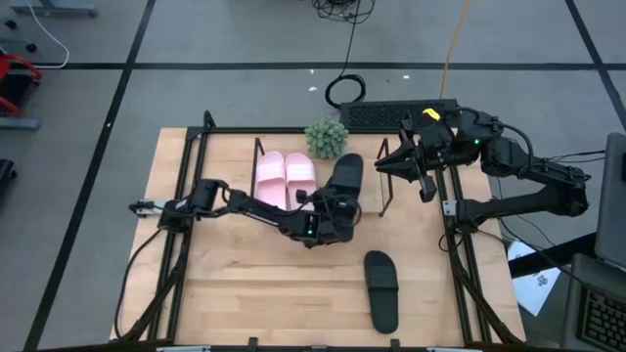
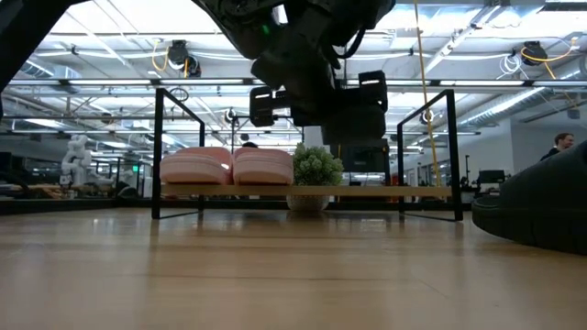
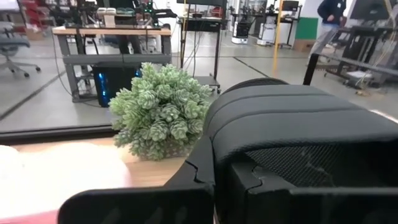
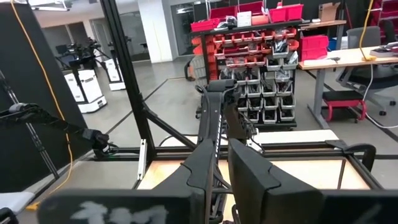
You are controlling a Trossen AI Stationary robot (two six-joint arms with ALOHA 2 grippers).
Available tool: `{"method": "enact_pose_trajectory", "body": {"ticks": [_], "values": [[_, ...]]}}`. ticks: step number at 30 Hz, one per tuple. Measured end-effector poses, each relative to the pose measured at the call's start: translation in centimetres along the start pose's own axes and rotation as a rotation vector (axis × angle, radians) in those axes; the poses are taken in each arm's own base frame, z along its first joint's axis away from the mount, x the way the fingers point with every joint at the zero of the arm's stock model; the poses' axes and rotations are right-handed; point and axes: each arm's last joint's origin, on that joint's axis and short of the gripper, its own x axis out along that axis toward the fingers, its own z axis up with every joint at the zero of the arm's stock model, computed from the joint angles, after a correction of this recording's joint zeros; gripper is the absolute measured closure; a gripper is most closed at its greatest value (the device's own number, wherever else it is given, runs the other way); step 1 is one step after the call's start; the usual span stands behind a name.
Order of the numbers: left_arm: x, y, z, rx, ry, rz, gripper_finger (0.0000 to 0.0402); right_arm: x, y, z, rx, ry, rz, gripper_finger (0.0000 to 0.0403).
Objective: Pick and place slides into the shelf
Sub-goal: Put the left black slipper on the shelf
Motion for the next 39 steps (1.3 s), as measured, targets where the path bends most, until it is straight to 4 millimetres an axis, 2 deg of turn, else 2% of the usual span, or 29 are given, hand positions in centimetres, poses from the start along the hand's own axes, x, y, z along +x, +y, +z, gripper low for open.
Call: {"method": "enact_pose_trajectory", "body": {"ticks": [7,22,39], "values": [[-0.4,0.6,-0.7,0.047,0.014,0.012,0.0401,0.0,0.0,0.0,0.009,0.000,0.000,0.0360],[2.8,2.1,-1.1,0.038,0.098,0.055,0.0401,0.0,0.1,0.6,-0.013,-0.063,0.010,0.0360],[3.7,3.2,-1.6,0.022,0.157,0.088,0.0402,0.0,0.1,0.6,-0.024,-0.062,0.010,0.0360]]}}
